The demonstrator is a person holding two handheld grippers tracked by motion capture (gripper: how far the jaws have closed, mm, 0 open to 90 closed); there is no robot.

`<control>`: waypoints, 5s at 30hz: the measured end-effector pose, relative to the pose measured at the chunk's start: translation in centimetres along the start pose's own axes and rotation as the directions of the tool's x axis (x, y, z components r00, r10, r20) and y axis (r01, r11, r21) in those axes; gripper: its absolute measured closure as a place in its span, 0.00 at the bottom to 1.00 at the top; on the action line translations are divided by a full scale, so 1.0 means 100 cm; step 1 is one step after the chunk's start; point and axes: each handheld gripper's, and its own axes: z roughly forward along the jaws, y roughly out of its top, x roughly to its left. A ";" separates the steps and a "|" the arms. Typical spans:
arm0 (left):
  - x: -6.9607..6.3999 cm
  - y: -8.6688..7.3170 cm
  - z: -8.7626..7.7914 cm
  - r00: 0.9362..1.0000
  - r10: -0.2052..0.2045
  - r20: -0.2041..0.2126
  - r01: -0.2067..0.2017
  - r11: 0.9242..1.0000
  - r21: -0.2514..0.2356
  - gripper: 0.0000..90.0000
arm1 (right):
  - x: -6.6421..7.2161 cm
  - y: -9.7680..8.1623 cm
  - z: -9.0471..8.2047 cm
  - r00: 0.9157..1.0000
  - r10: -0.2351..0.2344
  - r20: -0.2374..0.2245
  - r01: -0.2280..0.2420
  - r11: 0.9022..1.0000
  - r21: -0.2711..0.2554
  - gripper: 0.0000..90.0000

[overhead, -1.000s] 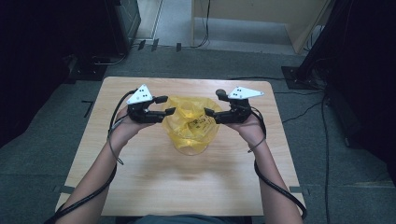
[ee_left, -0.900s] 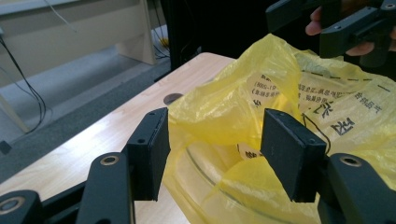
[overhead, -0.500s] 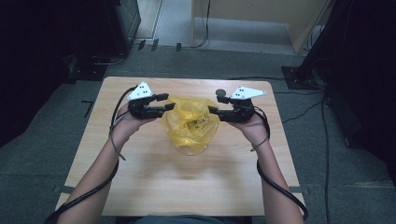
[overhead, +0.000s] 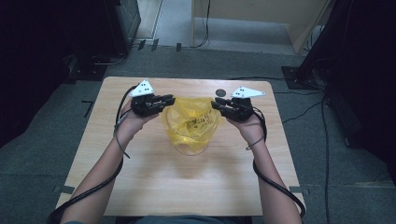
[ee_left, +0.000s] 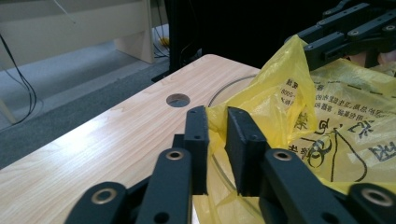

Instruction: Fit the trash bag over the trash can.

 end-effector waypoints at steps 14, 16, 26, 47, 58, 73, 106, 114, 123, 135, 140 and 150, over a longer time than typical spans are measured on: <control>0.002 -0.003 0.003 0.999 0.013 -0.040 -0.013 1.000 -0.002 0.98 | -0.001 -0.001 0.008 1.000 0.012 0.020 -0.012 1.000 -0.004 0.81; 0.002 -0.005 0.004 0.999 0.016 -0.045 -0.016 1.000 -0.001 0.98 | -0.002 -0.001 0.008 1.000 0.011 0.025 -0.011 1.000 -0.007 0.83; 0.002 -0.005 0.005 0.999 0.002 -0.037 -0.002 1.000 0.000 0.97 | -0.004 0.001 0.002 0.999 -0.003 0.053 0.004 1.000 -0.011 0.82; 0.003 -0.010 0.007 0.999 -0.018 -0.047 0.019 1.000 0.024 0.99 | -0.004 -0.009 0.012 0.998 -0.001 0.065 0.000 1.000 0.011 0.84; -0.001 -0.012 0.002 0.999 -0.021 0.033 0.019 0.998 0.055 1.00 | -0.004 -0.012 0.006 1.000 -0.012 -0.009 0.012 0.999 0.039 0.86; -0.001 -0.015 0.004 0.999 -0.028 0.034 0.026 0.998 0.055 1.00 | -0.004 -0.013 0.006 1.000 -0.003 -0.023 0.004 0.999 0.043 0.87; 0.003 0.005 0.012 0.995 0.009 0.099 -0.014 0.999 0.051 0.89 | 0.003 0.013 0.015 0.988 -0.070 -0.140 0.076 0.996 0.037 0.87; 0.006 0.010 0.018 0.995 0.011 0.100 -0.017 0.998 0.058 0.99 | -0.003 0.014 0.018 0.991 -0.049 -0.121 0.052 0.998 0.024 0.95; 0.007 0.006 0.027 0.997 -0.011 0.078 0.007 0.999 0.053 0.99 | -0.008 0.006 0.024 0.997 -0.031 -0.077 0.033 0.999 0.032 0.95; 0.007 -0.002 0.029 0.997 -0.029 0.070 0.026 0.998 0.053 0.99 | -0.007 0.001 0.030 0.997 -0.025 -0.071 0.028 0.999 0.043 0.95; 0.007 -0.005 0.028 0.997 -0.033 0.073 0.029 0.998 0.048 0.99 | -0.009 -0.002 0.030 0.997 -0.008 -0.079 0.012 0.999 0.045 0.95; 0.010 -0.007 0.033 0.996 -0.054 0.066 0.052 0.998 0.042 0.99 | -0.013 -0.006 0.034 0.996 0.053 -0.066 -0.050 0.998 0.037 0.93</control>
